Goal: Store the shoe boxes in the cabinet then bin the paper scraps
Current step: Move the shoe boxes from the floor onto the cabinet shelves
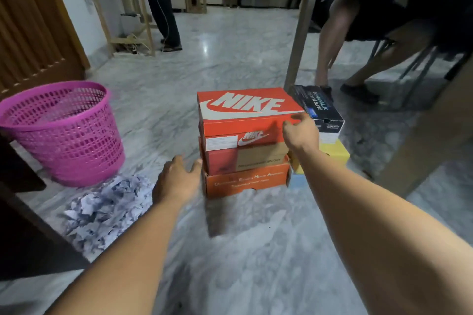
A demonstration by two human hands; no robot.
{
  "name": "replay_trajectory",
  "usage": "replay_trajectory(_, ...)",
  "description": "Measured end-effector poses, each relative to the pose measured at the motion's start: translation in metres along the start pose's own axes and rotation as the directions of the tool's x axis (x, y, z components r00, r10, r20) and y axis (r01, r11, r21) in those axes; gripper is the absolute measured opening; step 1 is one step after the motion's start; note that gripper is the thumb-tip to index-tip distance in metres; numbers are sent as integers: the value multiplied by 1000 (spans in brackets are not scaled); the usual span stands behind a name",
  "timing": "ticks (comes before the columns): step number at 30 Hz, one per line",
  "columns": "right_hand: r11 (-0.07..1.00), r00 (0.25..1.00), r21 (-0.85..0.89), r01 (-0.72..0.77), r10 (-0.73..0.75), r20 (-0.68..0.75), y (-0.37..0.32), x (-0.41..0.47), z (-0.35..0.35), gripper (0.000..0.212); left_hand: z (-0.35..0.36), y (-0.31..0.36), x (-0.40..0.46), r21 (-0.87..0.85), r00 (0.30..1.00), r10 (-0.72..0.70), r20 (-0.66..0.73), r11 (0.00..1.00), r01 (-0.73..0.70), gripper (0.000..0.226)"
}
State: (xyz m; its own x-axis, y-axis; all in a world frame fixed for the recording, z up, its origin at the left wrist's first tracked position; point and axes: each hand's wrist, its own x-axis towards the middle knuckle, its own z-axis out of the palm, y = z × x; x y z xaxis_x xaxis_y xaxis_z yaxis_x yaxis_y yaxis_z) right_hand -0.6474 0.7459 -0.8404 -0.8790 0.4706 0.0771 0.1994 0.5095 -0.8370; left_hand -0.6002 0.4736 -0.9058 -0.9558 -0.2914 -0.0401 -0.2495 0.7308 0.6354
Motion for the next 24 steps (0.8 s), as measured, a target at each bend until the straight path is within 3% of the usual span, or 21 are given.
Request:
replay_trajectory(3,998,998,7,-61,61,19,5,45,-1,54,13,36,39,2,999,38,-10,999,-38,76)
replay_trajectory(7,995,995,-1,-100,100,13,15,89,9,61,29,74,83,-226,1000,-6,18,974,10,77)
replay_trajectory(10,990,990,22,-139,138,28,23,106,14,50,49,79,97,-510,995,-19,97,858,66,56)
replay_trajectory(14,978,986,133,-164,162,26,44,130,22,59,59,75,106,-697,990,-79,117,704,139,64)
replay_trajectory(17,974,986,152,-169,169,12,56,133,23,77,58,65,112,-752,982,-188,33,642,148,70)
replay_trajectory(21,977,987,155,-146,134,86,42,102,13,49,44,52,100,-730,948,-308,-85,667,151,44)
replay_trajectory(24,971,979,178,-161,134,152,32,78,12,49,18,50,74,-734,928,-356,-105,658,169,45)
